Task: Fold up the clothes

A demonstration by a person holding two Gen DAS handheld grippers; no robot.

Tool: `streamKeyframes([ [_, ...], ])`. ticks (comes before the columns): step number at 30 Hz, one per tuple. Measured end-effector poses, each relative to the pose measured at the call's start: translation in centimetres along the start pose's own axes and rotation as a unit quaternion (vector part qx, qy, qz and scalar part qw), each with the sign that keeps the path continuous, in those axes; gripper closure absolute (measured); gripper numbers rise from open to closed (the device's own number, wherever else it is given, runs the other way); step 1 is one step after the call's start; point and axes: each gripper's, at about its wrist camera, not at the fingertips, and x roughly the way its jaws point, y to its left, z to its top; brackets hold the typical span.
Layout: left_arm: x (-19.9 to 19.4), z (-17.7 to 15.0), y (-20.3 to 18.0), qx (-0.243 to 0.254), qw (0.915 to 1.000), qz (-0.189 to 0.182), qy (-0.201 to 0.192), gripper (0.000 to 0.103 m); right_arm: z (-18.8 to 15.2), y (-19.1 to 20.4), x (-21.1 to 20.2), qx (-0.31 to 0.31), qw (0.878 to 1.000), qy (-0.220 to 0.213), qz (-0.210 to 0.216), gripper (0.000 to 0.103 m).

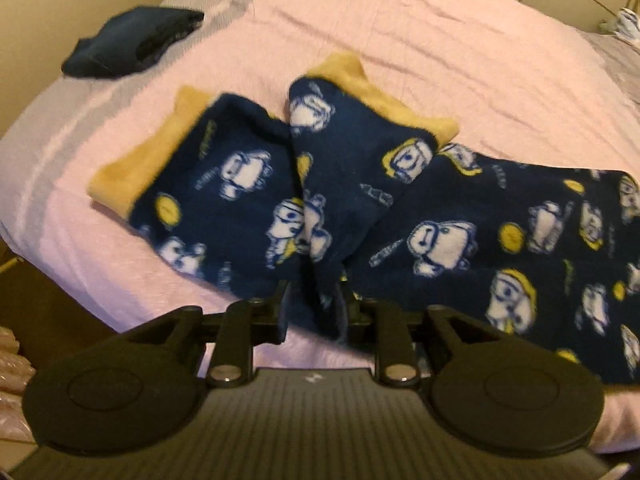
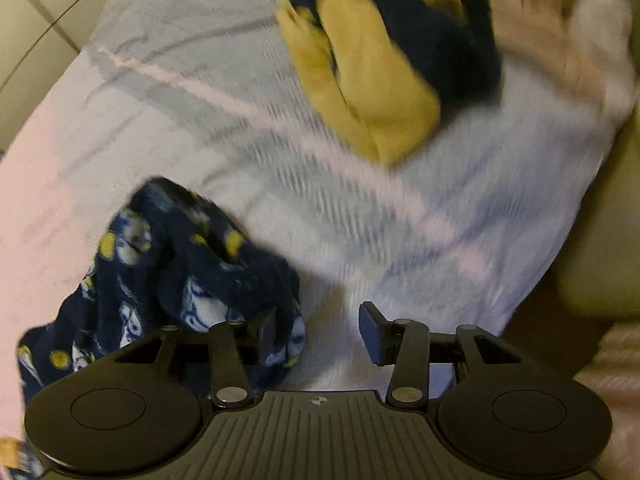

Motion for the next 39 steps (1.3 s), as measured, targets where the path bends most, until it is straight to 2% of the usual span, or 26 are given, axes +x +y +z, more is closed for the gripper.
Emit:
streamKeyframes([
  [2,-1.0,-0.2,0.8,-0.003,1.0,0.005,0.001,0.081,0.2,2.6,-1.3,-0.063,0.997,-0.022,-0.029,0.059],
  [4,-1.1,-0.1,1.4,-0.006,0.9996,0.024,0.011,0.081,-0.5,6.4,-1.7,-0.148,0.986,-0.04,-0.063,0.059],
  [8,-0.5,0.9,2.9,-0.025,0.9989,0.038,0.014,0.081,-3.5,13.6,-1.1,-0.243,0.97,-0.028,-0.001,0.059],
  [11,0.6,2.4,4.6,-0.038,0.9985,0.04,0.0,0.081,-5.4,18.6,0.1,-0.243,0.967,0.003,0.077,0.059],
  [15,3.4,4.7,8.5,-0.058,0.9976,0.037,-0.008,0.081,-8.1,26.2,1.3,-0.244,0.958,0.024,0.148,0.059],
  [17,5.1,5.9,10.8,-0.069,0.9968,0.034,-0.02,0.081,-9.6,30.2,1.8,-0.246,0.954,0.032,0.169,0.059],
  [19,6.9,6.8,12.7,-0.064,0.9973,0.023,-0.028,0.077,-11.4,33.3,1.7,-0.255,0.95,0.036,0.179,0.059],
  [22,10.8,8.0,15.5,-0.013,0.9973,0.067,0.025,0.076,-14.5,37.6,2.3,-0.261,0.946,0.046,0.189,0.059],
  [23,11.0,8.4,16.8,-0.024,0.9981,0.047,0.031,0.077,-15.2,38.6,2.6,-0.253,0.946,0.054,0.194,0.059],
  [25,10.1,9.4,19.3,-0.065,0.9976,0.014,0.022,0.077,-16.6,40.5,3.1,-0.23,0.945,0.076,0.22,0.059],
  [29,7.7,11.3,22.5,-0.087,0.9962,-0.004,0.004,0.079,-18.7,43.9,5.6,-0.157,0.935,0.135,0.288,0.059],
  [33,6.7,12.0,25.1,-0.11,0.9938,-0.008,0.015,0.079,-20.4,47.1,7.9,-0.093,0.923,0.163,0.335,0.059],
  [36,6.4,11.8,26.3,-0.12,0.9925,-0.007,0.023,0.079,-21.9,49.8,9.7,-0.073,0.916,0.178,0.353,0.059],
  [39,6.5,11.5,27.0,-0.127,0.9915,-0.008,0.03,0.079,-23.6,52.2,11.5,-0.084,0.921,0.2,0.324,0.059],
])
